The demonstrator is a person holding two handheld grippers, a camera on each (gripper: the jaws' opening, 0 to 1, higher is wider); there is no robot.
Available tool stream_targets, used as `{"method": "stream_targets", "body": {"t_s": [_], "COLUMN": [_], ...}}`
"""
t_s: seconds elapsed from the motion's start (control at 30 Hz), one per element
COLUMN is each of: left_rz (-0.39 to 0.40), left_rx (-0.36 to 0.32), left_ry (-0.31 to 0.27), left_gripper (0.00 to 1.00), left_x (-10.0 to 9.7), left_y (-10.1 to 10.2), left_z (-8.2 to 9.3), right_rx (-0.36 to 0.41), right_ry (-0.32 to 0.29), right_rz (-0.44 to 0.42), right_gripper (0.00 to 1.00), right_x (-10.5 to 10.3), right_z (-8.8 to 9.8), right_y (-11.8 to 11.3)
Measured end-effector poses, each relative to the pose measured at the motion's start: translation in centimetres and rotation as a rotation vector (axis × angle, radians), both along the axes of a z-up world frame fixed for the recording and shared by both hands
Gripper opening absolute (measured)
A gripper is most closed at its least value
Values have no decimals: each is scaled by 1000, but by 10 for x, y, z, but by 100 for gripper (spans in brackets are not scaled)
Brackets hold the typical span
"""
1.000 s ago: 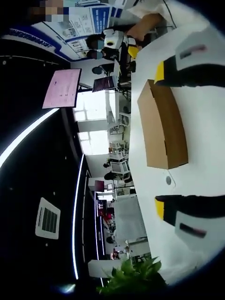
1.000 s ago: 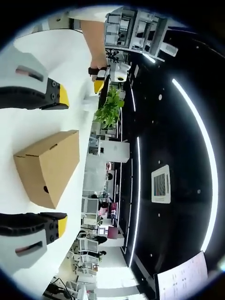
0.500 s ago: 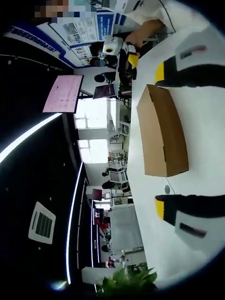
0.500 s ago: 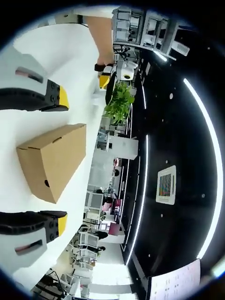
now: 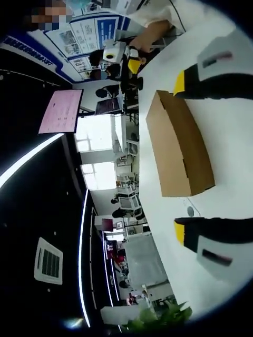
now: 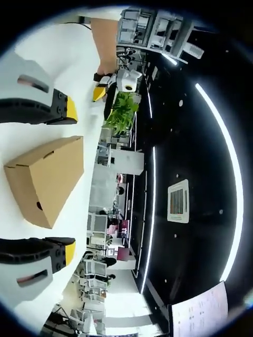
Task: Operate the shoe box by opening the lid, removing the specified soft item, and placing it in the target area until the item is outside and the box remains undamaged.
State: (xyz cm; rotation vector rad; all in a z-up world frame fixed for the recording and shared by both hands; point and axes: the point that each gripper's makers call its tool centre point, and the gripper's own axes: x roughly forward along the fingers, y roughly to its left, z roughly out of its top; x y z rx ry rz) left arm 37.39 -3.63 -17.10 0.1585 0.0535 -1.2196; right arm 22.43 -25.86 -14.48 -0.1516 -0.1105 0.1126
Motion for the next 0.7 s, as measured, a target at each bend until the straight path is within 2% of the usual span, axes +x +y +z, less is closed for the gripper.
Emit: {"method": "stream_targets", "body": {"t_s": [0.13, 0.33, 0.5, 0.63, 0.7], "left_rz": [-5, -7, -5, -1, -7], "left_rx": [0, -7, 14, -11, -58], "left_ry": [-7, -15, -23, -32, -9], "left_gripper": [97, 98, 98, 97, 97], "left_x": [3, 10, 22, 27, 27], "left_y": [-6, -12, -12, -13, -16], "left_z": [5, 6, 3, 2, 4], "right_rx": [-16, 13, 39, 43, 21], "right_ry": [-17, 1, 18, 17, 22], "right_rz": [-6, 34, 31, 26, 34], "right_gripper": [92, 95, 99, 100, 100], "right_x": [4, 11, 21, 25, 27], "right_z": [12, -2, -6, -6, -10], "right_y": [-1, 10, 1, 2, 8]}}
